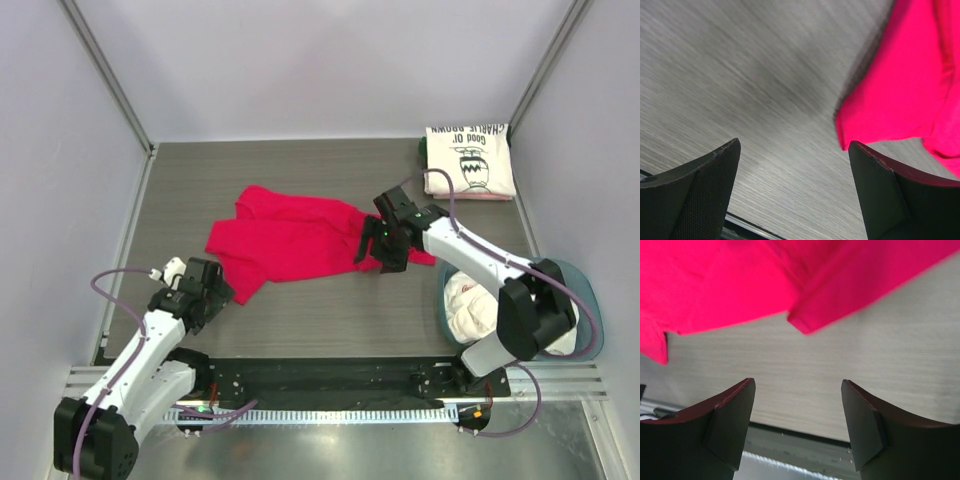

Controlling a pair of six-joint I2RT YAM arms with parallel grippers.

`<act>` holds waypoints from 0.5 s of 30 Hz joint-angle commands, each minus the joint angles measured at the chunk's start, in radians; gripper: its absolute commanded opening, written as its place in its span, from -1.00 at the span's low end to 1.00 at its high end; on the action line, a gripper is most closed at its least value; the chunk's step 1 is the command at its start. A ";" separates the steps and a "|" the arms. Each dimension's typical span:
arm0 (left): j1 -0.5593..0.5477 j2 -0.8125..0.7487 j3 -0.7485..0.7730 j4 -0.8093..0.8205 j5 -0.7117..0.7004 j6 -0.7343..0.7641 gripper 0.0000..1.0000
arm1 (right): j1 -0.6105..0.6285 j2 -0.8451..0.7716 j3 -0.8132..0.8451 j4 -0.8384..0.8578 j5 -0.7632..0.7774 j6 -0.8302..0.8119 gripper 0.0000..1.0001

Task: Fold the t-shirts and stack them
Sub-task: Flatten the tshirt out

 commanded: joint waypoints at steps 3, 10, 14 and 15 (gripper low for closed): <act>0.008 -0.059 -0.048 0.049 -0.006 -0.031 0.77 | 0.049 0.151 0.178 -0.004 0.159 -0.042 0.43; 0.006 -0.054 -0.054 0.067 0.000 -0.023 0.76 | 0.098 0.323 0.295 -0.090 0.288 -0.076 0.34; 0.006 -0.042 -0.057 0.076 0.002 -0.019 0.76 | 0.116 0.371 0.327 -0.115 0.323 -0.081 0.19; 0.006 -0.041 -0.057 0.076 0.002 -0.019 0.76 | 0.121 0.377 0.330 -0.119 0.332 -0.084 0.15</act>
